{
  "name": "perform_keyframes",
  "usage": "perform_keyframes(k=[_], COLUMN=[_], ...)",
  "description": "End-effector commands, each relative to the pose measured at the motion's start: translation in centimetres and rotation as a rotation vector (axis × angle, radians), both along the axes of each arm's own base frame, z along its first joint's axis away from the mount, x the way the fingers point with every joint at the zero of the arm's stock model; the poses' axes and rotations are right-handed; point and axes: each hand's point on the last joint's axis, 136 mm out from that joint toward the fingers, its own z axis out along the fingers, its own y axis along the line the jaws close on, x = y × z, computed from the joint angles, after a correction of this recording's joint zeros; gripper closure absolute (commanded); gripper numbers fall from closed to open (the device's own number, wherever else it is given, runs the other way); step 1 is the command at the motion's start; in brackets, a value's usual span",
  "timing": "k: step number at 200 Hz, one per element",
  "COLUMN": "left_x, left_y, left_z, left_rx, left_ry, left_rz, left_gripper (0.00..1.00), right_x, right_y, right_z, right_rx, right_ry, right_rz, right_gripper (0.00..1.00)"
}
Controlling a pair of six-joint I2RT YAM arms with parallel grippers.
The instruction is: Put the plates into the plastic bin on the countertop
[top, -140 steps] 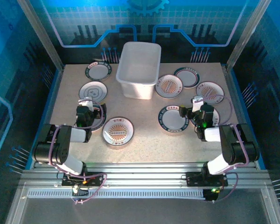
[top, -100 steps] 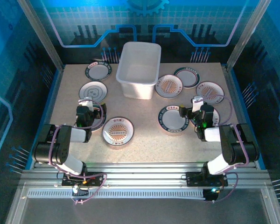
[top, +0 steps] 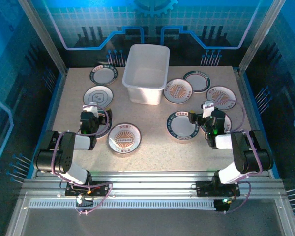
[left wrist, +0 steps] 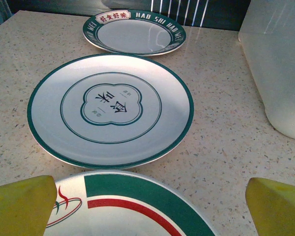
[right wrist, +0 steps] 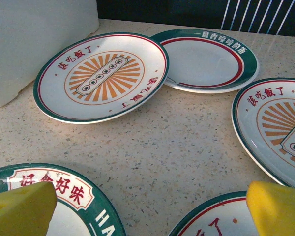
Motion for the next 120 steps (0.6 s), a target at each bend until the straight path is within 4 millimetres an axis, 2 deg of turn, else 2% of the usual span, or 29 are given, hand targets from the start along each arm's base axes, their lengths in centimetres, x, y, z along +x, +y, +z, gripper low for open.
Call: perform_keyframes(k=[1,23,49,68,94,110,120], left_x=[0.6,0.5,0.3,0.0,-0.5,-0.8,-1.3], left_y=[-0.1,-0.4,-0.2,0.1,1.1,0.8,0.4], left_z=[0.7,1.1,2.6,4.1,7.1,8.8,9.8], left_rx=[0.028,0.024,0.023,0.018,-0.008,-0.060,-0.113], left_ry=[-0.020,-0.035,-0.023,-0.021,-0.033,0.025,0.080], left_rz=[-0.005,-0.022,-0.014,-0.004,0.065,0.058,0.061], left_gripper=[0.01,0.01,0.01,0.01,0.01,0.01,0.01], right_x=[0.7,-0.1,-0.7,-0.9,-1.0,-1.1,-1.2], right_y=[-0.5,-2.2,-2.6,-2.6,-1.1,0.0,1.6], right_z=[0.9,2.1,4.0,6.3,9.8,11.0,11.9], right_rx=[-0.011,-0.021,-0.026,-0.009,0.129,0.181,0.224], right_ry=[-0.034,-0.086,-0.080,-0.074,0.005,0.152,0.216], right_rz=[-0.031,-0.145,-0.173,-0.192,-0.186,-0.202,-0.163], right_gripper=[0.00,0.00,0.00,0.00,0.00,0.00,0.01])
